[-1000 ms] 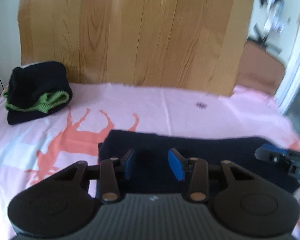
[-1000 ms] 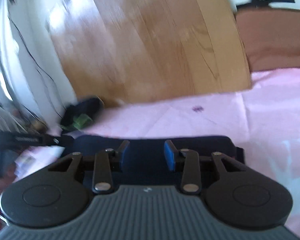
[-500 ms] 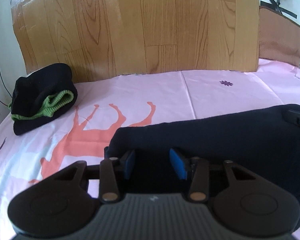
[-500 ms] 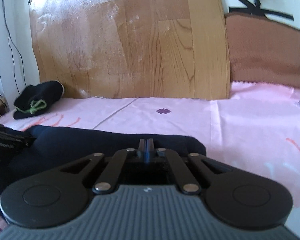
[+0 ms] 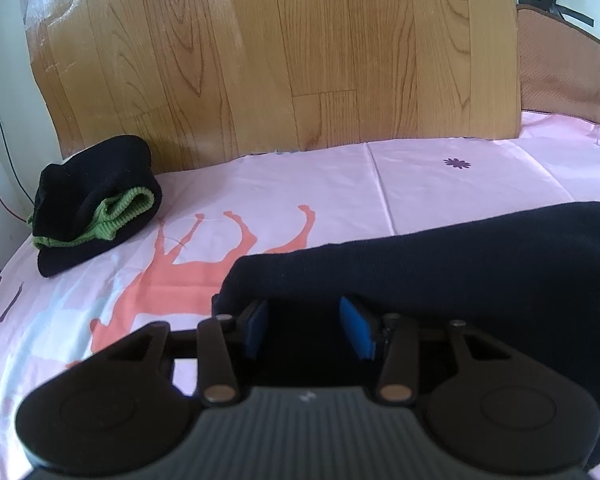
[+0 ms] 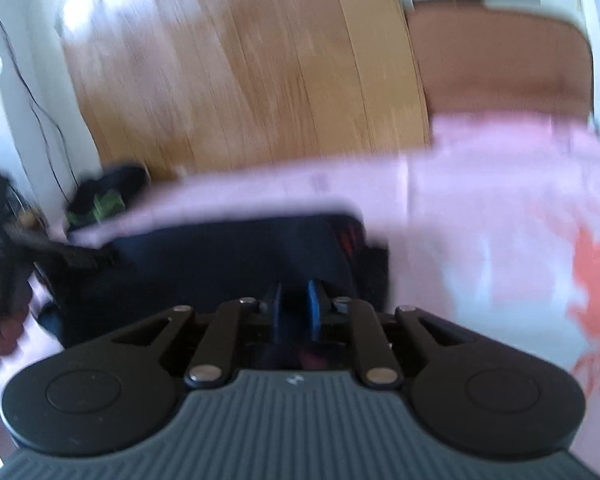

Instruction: Fold small clothes

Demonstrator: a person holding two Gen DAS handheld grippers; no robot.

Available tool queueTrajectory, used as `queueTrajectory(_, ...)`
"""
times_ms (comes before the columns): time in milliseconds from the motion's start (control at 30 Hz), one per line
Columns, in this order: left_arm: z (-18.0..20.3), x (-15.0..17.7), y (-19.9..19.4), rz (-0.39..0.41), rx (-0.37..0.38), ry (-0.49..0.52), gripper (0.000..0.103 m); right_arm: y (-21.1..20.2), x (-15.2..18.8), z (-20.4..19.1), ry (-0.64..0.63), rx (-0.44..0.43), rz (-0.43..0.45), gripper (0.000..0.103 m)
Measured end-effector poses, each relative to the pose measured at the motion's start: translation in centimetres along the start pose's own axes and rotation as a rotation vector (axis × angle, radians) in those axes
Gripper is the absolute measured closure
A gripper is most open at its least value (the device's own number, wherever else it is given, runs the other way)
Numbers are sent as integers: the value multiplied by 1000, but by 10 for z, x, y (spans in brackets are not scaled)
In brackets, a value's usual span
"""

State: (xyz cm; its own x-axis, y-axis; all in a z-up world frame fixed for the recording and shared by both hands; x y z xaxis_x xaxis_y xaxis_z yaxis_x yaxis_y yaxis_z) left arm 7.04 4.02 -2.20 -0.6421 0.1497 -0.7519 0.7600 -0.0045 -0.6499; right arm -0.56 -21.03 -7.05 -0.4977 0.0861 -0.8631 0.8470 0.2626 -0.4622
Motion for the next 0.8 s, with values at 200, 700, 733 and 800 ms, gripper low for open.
queueTrajectory(200,-2,1,-1,2,1,0,60,0,10,14,142,-77,58,89)
queueTrajectory(700,-30,13,-51,55,13,-31,15,-45,29,13,156,-151,163,64)
queueTrajectory(733,-35,15,-54,58,10,-40,15,-50,30,15,167,-150,169,63)
queueTrajectory(800,-47,18,-57,56,-12,-61,15,-56,29,20,186,-123,170,51)
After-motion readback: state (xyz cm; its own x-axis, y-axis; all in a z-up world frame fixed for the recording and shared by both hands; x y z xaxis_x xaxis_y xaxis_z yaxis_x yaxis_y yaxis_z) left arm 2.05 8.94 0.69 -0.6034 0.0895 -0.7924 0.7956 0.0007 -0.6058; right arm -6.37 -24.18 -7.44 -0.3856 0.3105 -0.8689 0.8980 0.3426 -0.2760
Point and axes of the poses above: each gripper's, at about its wrist camera, not at the fingertips, and y roughly the way its jaws point, z to its right, x to its underside, the point moved 4 cm from there along y, roughly the way its jaws point, and after that the axes turned 1 degree about -z, right-handed, at the moved point
